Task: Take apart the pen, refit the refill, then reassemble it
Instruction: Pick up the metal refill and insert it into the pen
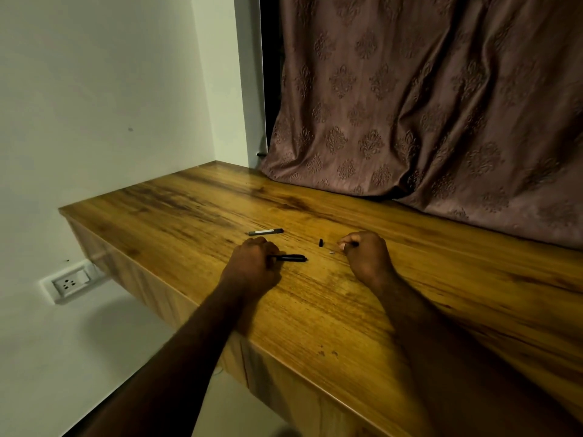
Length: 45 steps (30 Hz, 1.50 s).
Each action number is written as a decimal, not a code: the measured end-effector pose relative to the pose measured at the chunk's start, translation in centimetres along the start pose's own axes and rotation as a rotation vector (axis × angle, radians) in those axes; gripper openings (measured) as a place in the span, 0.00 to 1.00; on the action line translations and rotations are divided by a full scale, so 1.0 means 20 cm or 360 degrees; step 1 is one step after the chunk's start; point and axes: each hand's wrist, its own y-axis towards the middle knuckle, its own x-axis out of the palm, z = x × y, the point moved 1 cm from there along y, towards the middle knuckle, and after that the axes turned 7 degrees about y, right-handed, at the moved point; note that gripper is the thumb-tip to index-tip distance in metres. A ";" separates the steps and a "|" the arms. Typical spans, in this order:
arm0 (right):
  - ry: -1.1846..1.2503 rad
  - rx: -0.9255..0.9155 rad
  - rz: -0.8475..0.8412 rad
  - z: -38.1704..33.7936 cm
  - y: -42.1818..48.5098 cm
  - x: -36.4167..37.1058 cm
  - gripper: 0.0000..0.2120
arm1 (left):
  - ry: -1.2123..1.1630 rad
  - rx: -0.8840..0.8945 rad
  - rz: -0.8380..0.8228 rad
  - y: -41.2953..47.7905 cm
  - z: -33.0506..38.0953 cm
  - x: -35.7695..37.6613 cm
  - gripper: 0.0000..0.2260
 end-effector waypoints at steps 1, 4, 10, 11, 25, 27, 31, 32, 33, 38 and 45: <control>0.0052 -0.0013 0.0026 0.00 0.00 0.00 0.06 | 0.0001 -0.0016 -0.0002 0.00 -0.01 0.00 0.07; 0.0174 -0.0064 0.0070 -0.02 -0.02 0.00 0.06 | 0.0048 -0.0074 0.0003 0.00 -0.02 0.01 0.08; 0.0142 -0.0210 -0.0002 -0.06 -0.03 0.03 0.07 | 0.0127 -0.0145 -0.0018 0.00 -0.03 0.00 0.08; 0.0123 -0.0226 -0.0018 -0.06 -0.04 0.03 0.07 | 0.0127 -0.0147 -0.0018 0.00 -0.03 0.00 0.08; -0.0073 -0.0418 -0.0187 -0.12 -0.08 0.13 0.06 | -0.1158 -0.1058 0.0588 0.06 -0.27 -0.05 0.08; -0.0064 -0.0427 -0.0178 -0.12 -0.08 0.13 0.07 | -0.1133 -0.1049 0.0519 0.11 -0.31 -0.04 0.09; -0.0095 -0.0456 -0.0152 -0.12 -0.07 0.14 0.10 | -0.1211 -0.1044 0.0179 0.18 -0.34 -0.03 0.12; -0.0096 -0.0465 -0.0154 -0.12 -0.07 0.14 0.10 | -0.1275 -0.1020 0.0075 0.20 -0.35 -0.04 0.10; -0.0101 -0.0477 -0.0158 -0.13 -0.07 0.15 0.10 | -0.1295 -0.0984 -0.0012 0.20 -0.34 -0.05 0.07; -0.0144 -0.0538 -0.0199 -0.13 -0.07 0.17 0.10 | -0.1282 -0.0895 -0.0157 0.26 -0.31 -0.06 0.10; -0.0132 -0.0543 -0.0181 -0.13 -0.07 0.17 0.10 | -0.0747 -0.0662 -0.0343 0.32 -0.35 -0.03 0.07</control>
